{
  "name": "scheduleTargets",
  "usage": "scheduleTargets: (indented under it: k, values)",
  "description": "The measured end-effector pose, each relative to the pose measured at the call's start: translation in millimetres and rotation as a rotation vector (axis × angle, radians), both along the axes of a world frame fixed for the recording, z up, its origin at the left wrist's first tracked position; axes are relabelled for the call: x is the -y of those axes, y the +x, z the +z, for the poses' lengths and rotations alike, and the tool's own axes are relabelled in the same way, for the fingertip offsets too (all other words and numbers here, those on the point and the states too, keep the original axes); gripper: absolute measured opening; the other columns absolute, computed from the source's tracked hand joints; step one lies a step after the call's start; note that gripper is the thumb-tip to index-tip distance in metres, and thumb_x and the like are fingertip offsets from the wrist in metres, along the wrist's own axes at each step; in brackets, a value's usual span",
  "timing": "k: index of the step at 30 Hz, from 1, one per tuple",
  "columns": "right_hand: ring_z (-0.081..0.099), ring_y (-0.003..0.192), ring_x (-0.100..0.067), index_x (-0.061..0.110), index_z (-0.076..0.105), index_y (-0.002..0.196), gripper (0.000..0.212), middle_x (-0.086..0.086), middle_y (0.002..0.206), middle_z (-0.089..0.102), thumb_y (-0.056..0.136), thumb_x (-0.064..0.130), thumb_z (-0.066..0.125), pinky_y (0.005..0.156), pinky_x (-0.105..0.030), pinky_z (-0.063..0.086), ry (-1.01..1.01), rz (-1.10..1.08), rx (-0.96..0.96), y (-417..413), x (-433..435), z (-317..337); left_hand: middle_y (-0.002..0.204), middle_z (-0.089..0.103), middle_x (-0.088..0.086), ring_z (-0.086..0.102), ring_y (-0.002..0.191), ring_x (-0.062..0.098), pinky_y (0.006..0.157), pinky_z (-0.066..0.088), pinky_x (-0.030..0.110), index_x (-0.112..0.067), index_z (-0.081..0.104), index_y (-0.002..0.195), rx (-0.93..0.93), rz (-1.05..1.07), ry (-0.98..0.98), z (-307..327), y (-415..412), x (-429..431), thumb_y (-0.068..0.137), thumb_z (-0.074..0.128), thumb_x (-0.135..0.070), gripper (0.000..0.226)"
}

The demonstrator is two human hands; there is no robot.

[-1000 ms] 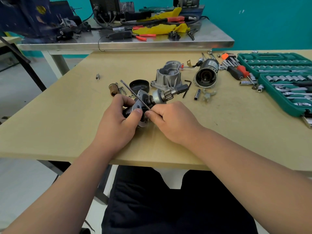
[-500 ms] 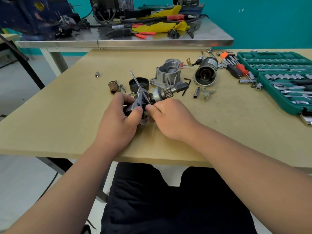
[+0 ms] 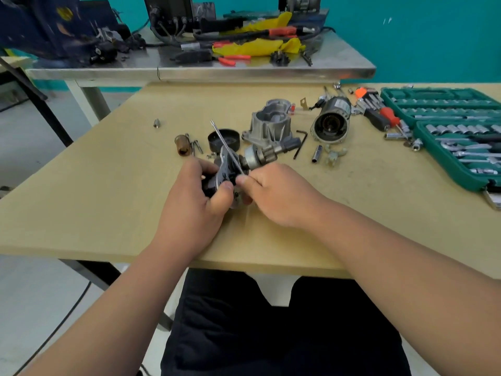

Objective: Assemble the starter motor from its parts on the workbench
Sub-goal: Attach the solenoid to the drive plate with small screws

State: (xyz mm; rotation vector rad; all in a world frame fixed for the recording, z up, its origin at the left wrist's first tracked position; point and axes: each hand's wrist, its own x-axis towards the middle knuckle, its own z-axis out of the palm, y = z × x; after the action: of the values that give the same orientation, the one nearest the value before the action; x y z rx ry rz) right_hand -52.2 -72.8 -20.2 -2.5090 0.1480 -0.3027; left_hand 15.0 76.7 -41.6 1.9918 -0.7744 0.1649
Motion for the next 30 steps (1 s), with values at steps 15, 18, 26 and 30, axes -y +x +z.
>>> scheduleTargets:
  k: [15, 18, 26, 30]
  values:
    - [0.050, 0.056, -0.020, 0.011, 0.058, 0.065, 0.047, -0.004, 0.058, 0.052, 0.100, 0.038, 0.043, 0.054, -0.029, 0.035, -0.087, -0.471, -0.072, -49.3, 113.0, 3.2, 0.098, 0.040, -0.011, 0.037, 0.095, 0.011, 0.080, 0.026, 0.022, -0.030, 0.037, 0.097, 0.360, -0.301, 0.337, 11.0, -5.0, 36.4, 0.078, 0.068, -0.032, 0.036]
    - [0.048, 0.056, -0.016, 0.017, 0.048, 0.058, 0.047, 0.002, 0.056, 0.049, 0.101, 0.035, 0.041, 0.052, -0.029, 0.028, -0.055, -0.462, -0.073, -47.6, 115.2, 1.5, 0.097, 0.042, -0.011, 0.035, 0.091, 0.007, 0.080, 0.030, 0.024, -0.031, 0.039, 0.097, 0.378, -0.372, 0.346, 14.8, 2.1, 44.8, 0.075, 0.065, -0.037, 0.034]
    - [0.059, 0.072, -0.021, 0.014, 0.061, 0.069, 0.048, -0.006, 0.074, 0.064, 0.101, 0.038, 0.036, 0.068, -0.032, 0.047, -0.116, -0.527, -0.140, -28.9, 136.1, -1.8, 0.087, 0.061, -0.016, 0.056, 0.082, -0.001, 0.071, 0.043, 0.020, -0.035, 0.057, 0.087, -0.028, -0.119, -0.007, 28.9, 70.9, 52.5, 0.083, 0.062, -0.040, 0.008]
    - [0.056, 0.062, -0.019, 0.016, 0.057, 0.065, 0.050, -0.004, 0.064, 0.058, 0.099, 0.045, 0.035, 0.053, -0.029, 0.043, -0.379, -0.558, -0.238, -12.3, 140.5, 3.7, 0.120, 0.054, -0.001, 0.040, 0.115, 0.022, 0.094, 0.037, 0.034, -0.024, 0.055, 0.121, 0.096, 0.066, 0.382, 19.0, 113.8, 65.0, 0.087, 0.060, -0.036, 0.036]
